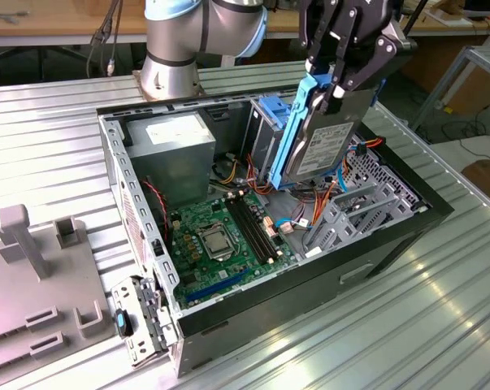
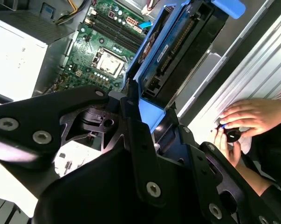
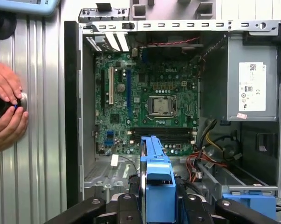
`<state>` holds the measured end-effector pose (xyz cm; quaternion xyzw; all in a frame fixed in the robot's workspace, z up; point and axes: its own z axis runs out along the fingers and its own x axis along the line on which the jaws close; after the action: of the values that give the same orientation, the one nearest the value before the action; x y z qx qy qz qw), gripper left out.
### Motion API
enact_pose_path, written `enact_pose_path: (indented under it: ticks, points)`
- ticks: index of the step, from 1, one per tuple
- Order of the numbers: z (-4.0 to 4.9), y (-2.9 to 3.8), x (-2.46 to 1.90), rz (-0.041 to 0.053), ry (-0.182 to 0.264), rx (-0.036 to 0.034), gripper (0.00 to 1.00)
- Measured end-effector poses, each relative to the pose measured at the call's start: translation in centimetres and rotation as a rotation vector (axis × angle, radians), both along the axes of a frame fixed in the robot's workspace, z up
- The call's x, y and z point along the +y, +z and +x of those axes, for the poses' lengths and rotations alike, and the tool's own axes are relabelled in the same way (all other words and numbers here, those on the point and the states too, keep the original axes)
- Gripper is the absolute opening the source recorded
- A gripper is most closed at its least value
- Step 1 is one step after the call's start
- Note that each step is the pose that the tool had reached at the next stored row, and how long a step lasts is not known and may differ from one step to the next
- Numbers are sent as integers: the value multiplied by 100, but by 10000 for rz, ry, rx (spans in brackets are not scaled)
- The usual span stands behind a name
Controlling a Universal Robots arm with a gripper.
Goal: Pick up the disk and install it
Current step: 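Insert the disk into the insertion slot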
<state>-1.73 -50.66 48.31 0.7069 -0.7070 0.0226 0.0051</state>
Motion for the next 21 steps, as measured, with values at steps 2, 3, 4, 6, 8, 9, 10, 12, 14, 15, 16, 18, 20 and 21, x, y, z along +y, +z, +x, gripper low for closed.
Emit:
enact_pose_path:
  ticks: [2, 3, 4, 6, 8, 9, 10, 12, 14, 15, 16, 18, 20, 21]
  points:
    - [27, -4, -64, 0, 0, 0, 37]
    - [37, -5, -83, 0, 0, 0, 37]
    - [51, -6, -113, 0, 0, 0, 37]
    - [90, -8, -198, 0, 0, 1, 37]
    - [105, -8, -231, 3, 0, 3, 37]
    - [125, -8, -258, 11, 0, 8, 37]
    - [142, -8, -276, 28, 0, 15, 37]
    - [173, -8, -311, 189, 0, 24, 37]
    - [185, -9, -326, 423, 1, 28, 37]
    - [191, -8, -330, 469, 1, 28, 37]
    - [214, -8, -348, 475, 1, 29, 37]
    - [233, -9, -365, 476, 0, 29, 37]
    - [253, -8, -379, 475, 1, 30, 37]
    - [272, -9, -387, 476, 1, 29, 37]
